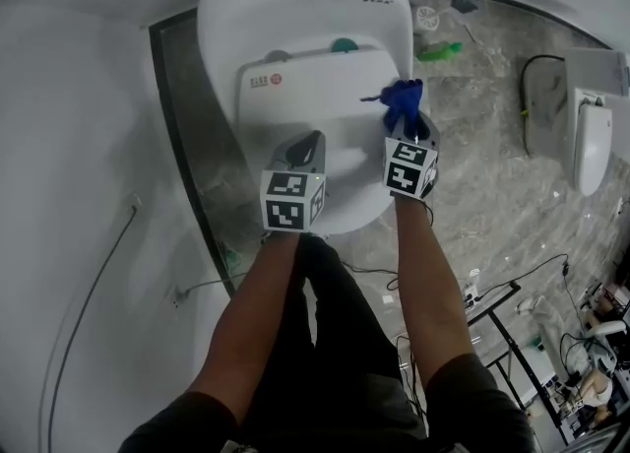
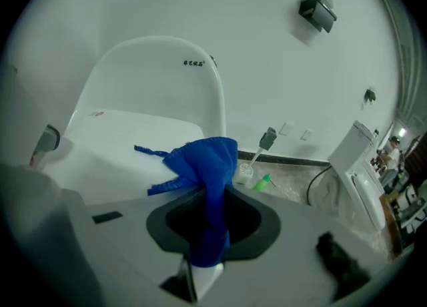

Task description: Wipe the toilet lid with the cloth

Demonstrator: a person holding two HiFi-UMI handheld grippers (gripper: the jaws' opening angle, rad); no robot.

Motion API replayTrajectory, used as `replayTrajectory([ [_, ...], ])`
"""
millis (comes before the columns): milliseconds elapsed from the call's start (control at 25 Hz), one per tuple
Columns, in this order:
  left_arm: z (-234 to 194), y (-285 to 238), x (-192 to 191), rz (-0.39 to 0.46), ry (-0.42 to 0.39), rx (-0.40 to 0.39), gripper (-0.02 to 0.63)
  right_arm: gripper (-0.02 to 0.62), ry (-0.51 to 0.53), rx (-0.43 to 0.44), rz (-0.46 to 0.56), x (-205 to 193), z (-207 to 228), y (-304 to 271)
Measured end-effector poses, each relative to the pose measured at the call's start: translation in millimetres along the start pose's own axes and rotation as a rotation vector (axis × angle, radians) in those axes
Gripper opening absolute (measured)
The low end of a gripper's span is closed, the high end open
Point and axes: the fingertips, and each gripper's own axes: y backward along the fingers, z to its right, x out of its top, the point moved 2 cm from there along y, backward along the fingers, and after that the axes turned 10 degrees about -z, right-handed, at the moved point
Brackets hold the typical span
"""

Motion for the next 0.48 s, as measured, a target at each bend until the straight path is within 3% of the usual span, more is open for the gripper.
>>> replayTrajectory([
  [120,-2,3,-4,0.01,0.008,-0.016,0.011,0.066,0.037,-0.019,0.003,1,4,-1],
  [240,-14,15,-9,0.027,0.016,-0.019,0.011,0.067,0.121,-0.033,0.072,11,-3,17],
  [360,-42,33,-16,0.047,0.05,0.042,0.011,0.067,0.2,0.031,0.169,24,-34,51],
  [480,-68,54,-30,0.086,0.134,0.09,0.011,0.067,0.239,0.126,0.209,25,-81,86],
])
